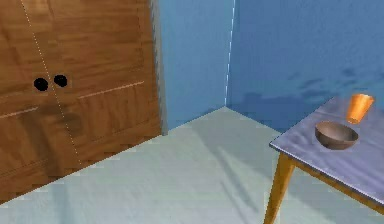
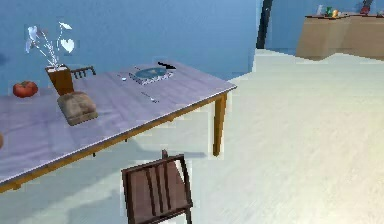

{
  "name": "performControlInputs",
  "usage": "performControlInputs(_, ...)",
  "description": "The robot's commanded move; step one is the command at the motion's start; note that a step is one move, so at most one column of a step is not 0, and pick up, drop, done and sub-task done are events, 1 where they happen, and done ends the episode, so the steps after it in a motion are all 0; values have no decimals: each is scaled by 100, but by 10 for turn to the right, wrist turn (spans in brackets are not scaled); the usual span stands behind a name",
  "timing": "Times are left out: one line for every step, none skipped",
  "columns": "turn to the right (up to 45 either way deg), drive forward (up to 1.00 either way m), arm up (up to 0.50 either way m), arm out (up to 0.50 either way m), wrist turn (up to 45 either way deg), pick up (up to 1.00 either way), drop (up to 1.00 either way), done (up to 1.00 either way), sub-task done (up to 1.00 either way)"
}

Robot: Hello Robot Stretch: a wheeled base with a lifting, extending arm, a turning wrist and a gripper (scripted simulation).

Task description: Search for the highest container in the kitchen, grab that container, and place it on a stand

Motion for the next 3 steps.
performControlInputs(0, 15, 0, 0, 0, 0, 0, 0, 0)
performControlInputs(-450, 0, 0, 0, 0, 0, 0, 0, 0)
performControlInputs(-450, 0, 0, 0, 0, 0, 0, 0, 0)
